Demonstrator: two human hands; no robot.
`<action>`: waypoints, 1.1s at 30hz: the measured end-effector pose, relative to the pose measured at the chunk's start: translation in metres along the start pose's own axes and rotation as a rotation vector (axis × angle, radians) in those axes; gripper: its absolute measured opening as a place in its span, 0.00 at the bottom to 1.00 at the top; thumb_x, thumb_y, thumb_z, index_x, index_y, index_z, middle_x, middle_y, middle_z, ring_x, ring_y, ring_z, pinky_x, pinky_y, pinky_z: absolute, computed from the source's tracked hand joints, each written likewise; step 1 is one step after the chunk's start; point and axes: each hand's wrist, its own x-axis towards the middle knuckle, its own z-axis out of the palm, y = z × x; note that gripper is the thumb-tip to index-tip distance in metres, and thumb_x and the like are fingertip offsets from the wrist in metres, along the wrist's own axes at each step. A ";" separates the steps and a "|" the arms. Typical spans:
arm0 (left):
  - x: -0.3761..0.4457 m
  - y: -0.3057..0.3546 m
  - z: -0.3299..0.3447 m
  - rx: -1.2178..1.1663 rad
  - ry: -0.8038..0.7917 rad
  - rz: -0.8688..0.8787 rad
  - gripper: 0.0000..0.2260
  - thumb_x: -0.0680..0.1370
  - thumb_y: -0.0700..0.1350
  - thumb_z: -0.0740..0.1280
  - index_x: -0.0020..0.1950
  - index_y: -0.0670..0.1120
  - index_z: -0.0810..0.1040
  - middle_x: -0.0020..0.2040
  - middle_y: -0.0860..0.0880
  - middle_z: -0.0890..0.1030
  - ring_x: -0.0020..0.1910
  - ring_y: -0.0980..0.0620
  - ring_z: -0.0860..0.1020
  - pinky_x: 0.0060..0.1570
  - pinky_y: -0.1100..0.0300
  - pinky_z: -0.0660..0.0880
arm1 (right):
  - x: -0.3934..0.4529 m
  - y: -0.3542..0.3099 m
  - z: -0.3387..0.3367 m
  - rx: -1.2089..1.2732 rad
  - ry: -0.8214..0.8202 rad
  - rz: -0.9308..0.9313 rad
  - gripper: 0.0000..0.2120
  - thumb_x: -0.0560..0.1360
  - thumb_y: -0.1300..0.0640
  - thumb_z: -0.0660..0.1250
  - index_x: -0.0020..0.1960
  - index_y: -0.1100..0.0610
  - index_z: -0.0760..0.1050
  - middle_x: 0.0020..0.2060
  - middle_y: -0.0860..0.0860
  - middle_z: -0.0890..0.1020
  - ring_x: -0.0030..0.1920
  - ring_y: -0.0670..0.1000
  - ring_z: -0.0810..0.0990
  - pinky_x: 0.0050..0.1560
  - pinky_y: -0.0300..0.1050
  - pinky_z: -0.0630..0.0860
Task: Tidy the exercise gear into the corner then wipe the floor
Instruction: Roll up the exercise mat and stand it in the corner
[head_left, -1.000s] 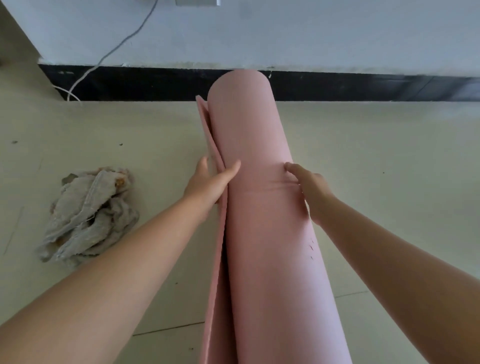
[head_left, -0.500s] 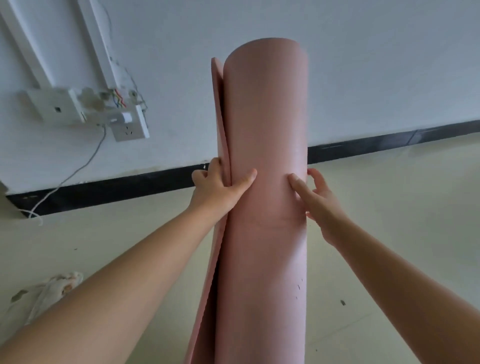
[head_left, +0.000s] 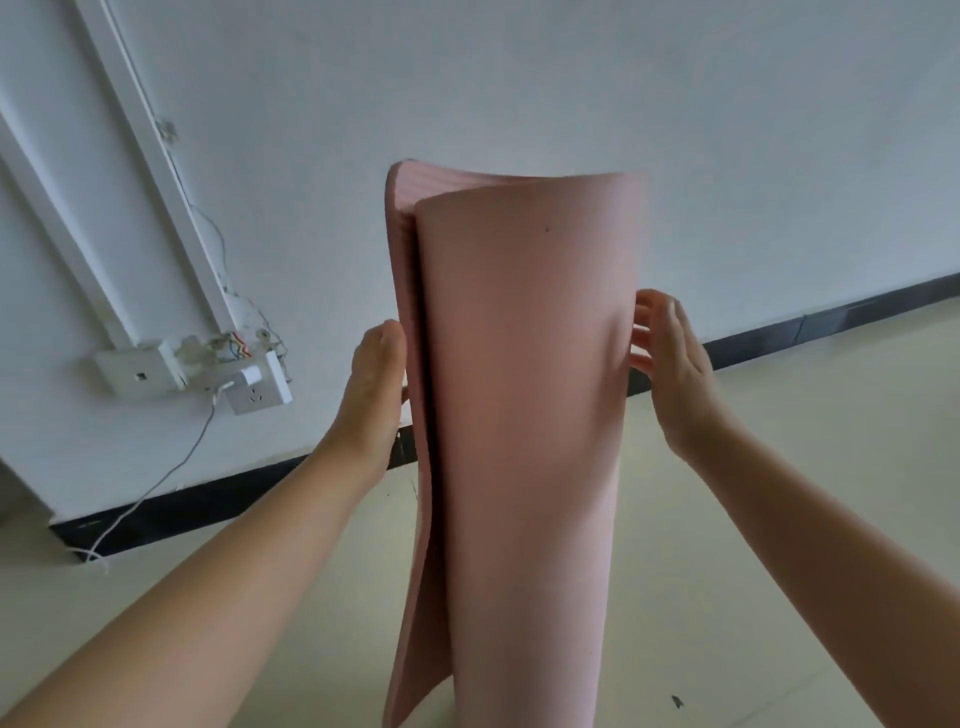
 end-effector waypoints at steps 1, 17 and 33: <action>0.008 0.013 -0.001 -0.015 0.044 0.024 0.34 0.62 0.71 0.51 0.58 0.50 0.69 0.57 0.52 0.75 0.54 0.56 0.71 0.61 0.55 0.69 | 0.012 -0.015 0.000 0.028 0.013 0.011 0.21 0.70 0.38 0.47 0.50 0.50 0.71 0.47 0.47 0.77 0.48 0.43 0.75 0.51 0.39 0.71; 0.046 0.180 0.029 0.974 -0.467 -0.509 0.31 0.72 0.57 0.69 0.68 0.46 0.60 0.52 0.49 0.75 0.46 0.49 0.76 0.40 0.58 0.74 | 0.054 -0.145 -0.025 -0.966 -0.502 0.410 0.22 0.73 0.42 0.63 0.55 0.59 0.69 0.43 0.52 0.74 0.43 0.53 0.72 0.42 0.43 0.67; -0.034 0.186 0.018 0.966 -0.439 -1.003 0.35 0.66 0.67 0.68 0.63 0.47 0.67 0.60 0.46 0.74 0.59 0.43 0.76 0.57 0.49 0.76 | -0.014 -0.190 -0.033 -1.270 -0.816 0.538 0.37 0.72 0.30 0.52 0.64 0.61 0.65 0.58 0.56 0.74 0.58 0.57 0.73 0.56 0.47 0.68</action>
